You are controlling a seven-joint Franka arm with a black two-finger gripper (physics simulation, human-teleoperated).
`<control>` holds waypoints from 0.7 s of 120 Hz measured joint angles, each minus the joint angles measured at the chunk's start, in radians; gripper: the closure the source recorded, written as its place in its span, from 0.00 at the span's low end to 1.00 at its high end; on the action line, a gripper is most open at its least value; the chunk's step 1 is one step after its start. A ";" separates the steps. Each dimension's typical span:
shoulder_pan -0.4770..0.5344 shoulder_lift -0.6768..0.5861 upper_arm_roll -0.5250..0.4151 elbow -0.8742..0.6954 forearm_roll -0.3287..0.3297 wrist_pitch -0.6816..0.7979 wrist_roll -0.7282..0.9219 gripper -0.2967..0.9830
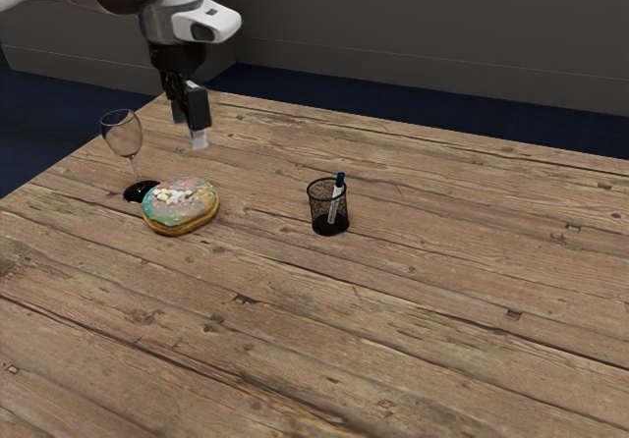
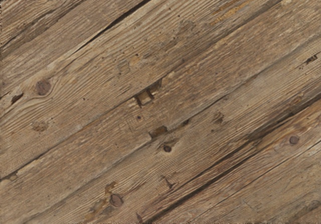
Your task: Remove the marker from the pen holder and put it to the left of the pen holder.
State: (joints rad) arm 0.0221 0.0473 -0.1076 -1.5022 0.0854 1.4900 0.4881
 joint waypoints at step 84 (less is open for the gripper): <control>0.041 0.346 -0.156 -0.045 -0.032 0.500 0.610 0.23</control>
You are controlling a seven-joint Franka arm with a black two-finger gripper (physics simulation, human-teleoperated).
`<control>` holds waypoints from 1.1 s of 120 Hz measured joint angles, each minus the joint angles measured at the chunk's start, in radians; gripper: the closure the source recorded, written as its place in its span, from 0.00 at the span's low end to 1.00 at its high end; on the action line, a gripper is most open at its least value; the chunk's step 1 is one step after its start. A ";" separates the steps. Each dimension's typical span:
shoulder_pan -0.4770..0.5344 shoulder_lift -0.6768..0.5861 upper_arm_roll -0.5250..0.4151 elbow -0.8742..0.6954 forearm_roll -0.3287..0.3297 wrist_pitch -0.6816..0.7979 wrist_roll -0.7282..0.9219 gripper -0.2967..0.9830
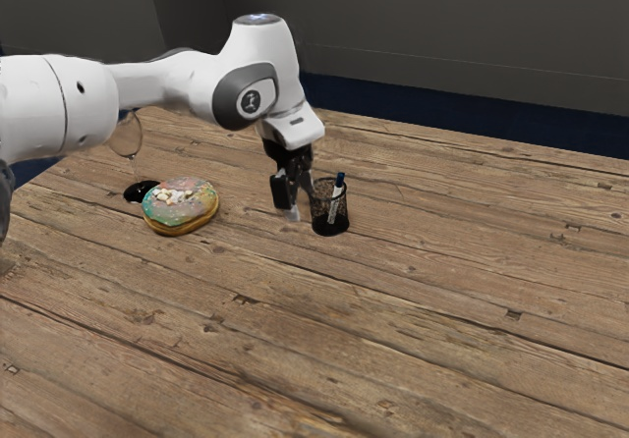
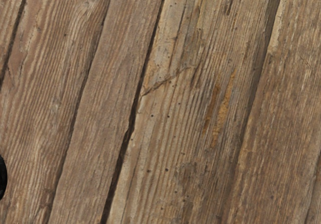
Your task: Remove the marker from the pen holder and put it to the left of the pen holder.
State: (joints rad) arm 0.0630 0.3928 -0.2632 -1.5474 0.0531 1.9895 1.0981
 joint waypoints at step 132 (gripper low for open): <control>-0.025 0.292 0.122 0.101 -0.190 0.681 -0.733 0.56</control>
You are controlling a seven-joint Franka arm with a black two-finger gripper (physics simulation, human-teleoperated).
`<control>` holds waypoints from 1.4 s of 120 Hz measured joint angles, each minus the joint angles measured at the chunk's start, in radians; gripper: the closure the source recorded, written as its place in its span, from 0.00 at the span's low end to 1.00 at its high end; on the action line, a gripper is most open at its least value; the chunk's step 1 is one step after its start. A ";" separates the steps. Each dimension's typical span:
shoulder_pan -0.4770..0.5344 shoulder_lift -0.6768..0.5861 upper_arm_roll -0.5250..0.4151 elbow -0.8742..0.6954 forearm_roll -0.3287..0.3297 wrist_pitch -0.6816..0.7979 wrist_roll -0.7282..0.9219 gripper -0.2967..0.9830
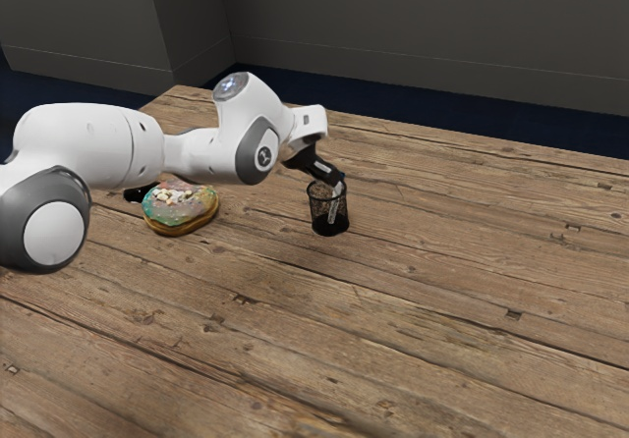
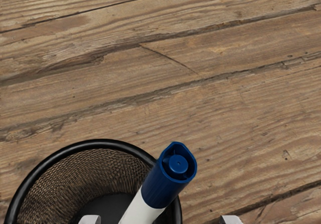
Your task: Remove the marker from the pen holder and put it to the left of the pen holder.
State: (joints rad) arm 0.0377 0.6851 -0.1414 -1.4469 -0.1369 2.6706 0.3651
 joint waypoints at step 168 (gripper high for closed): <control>-0.052 0.093 0.018 0.104 0.434 0.024 -0.628 0.59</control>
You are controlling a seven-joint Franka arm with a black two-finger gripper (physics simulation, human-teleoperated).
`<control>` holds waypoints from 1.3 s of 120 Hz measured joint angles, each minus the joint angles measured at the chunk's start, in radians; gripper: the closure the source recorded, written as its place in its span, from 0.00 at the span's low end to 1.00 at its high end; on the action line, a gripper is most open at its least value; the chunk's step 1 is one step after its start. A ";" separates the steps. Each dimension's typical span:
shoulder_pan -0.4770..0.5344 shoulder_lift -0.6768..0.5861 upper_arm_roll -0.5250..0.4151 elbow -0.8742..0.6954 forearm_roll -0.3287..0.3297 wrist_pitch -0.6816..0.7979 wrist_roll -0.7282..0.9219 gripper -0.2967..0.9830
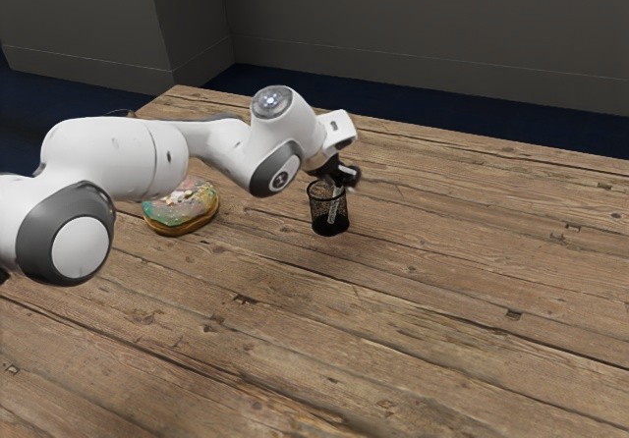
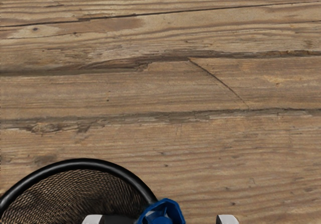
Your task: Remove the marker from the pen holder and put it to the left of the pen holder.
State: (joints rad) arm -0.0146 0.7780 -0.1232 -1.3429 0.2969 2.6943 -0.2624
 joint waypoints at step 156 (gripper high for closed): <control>0.281 0.086 -0.178 0.256 -0.090 -0.082 -0.043 0.85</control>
State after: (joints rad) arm 0.2665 0.8641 -0.3010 -1.0869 0.2068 2.6128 -0.3051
